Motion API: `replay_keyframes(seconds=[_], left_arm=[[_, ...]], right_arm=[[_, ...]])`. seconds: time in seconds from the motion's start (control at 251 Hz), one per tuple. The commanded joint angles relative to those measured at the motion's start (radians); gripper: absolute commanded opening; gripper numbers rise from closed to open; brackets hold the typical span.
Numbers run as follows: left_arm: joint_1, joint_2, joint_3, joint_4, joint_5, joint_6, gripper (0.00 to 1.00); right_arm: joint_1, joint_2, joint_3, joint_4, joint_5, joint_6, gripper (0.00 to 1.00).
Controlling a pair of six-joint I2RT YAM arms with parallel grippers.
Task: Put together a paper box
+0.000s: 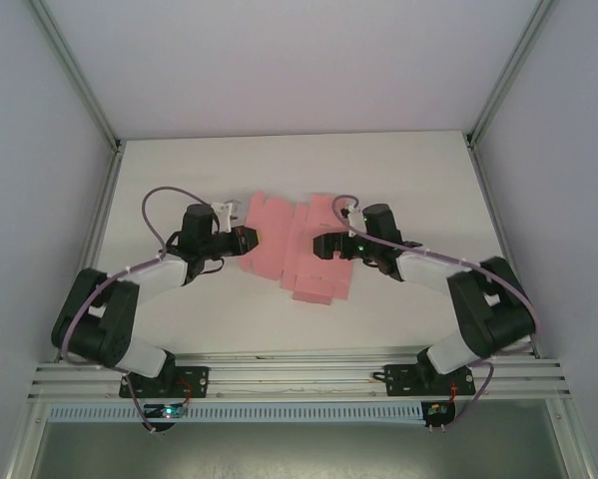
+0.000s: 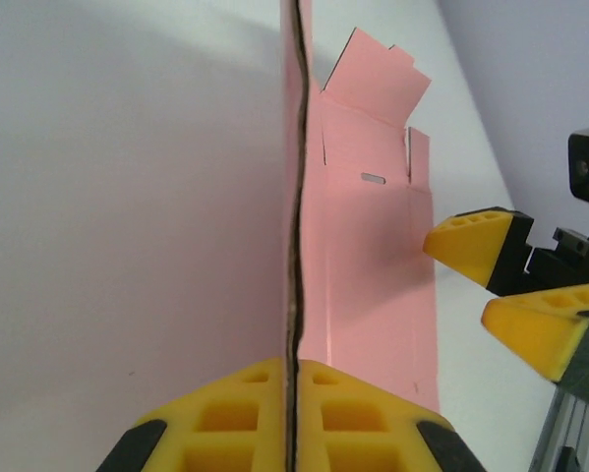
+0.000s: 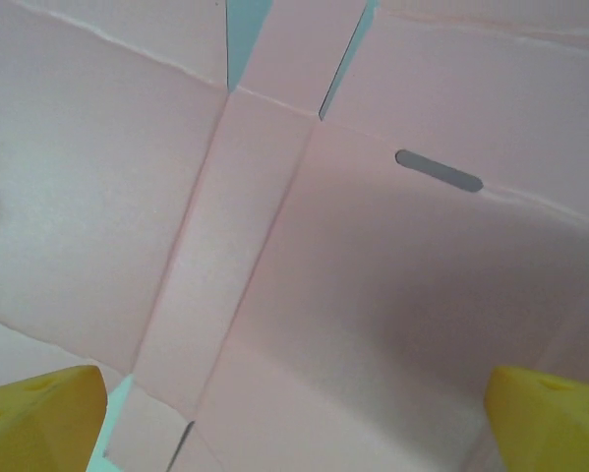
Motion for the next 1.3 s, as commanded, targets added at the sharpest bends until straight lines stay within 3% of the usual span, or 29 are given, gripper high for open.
replay_keyframes(seconds=[0.0, 0.084, 0.223, 0.467, 0.71, 0.886, 1.197, 1.297], left_arm=[[-0.048, -0.144, -0.012, -0.046, -0.073, 0.062, 0.0], [-0.075, -0.246, -0.028, -0.085, -0.132, 0.058, 0.0], [-0.097, -0.394, -0.083, -0.046, -0.14, 0.028, 0.0], [-0.121, -0.55, -0.114, -0.02, -0.149, -0.042, 0.0], [-0.131, -0.654, -0.144, 0.03, -0.137, -0.102, 0.0], [-0.137, -0.697, -0.155, 0.06, -0.119, -0.127, 0.0], [-0.147, -0.737, -0.139, 0.019, -0.101, -0.138, 0.0], [-0.149, -0.74, -0.147, 0.019, -0.111, -0.138, 0.0]], right_arm=[[-0.06, -0.135, -0.002, -0.059, -0.059, -0.008, 0.98], [-0.121, -0.229, -0.036, -0.056, -0.099, 0.038, 0.98], [-0.186, -0.343, -0.11, -0.025, -0.148, 0.073, 0.98], [-0.233, -0.365, -0.205, 0.19, -0.392, 0.19, 0.91], [-0.239, -0.338, -0.228, 0.283, -0.437, 0.224, 0.88], [-0.239, -0.328, -0.233, 0.377, -0.494, 0.265, 0.69], [-0.252, -0.336, -0.211, 0.256, -0.433, 0.16, 0.77], [-0.252, -0.317, -0.208, 0.307, -0.48, 0.175, 0.67]])
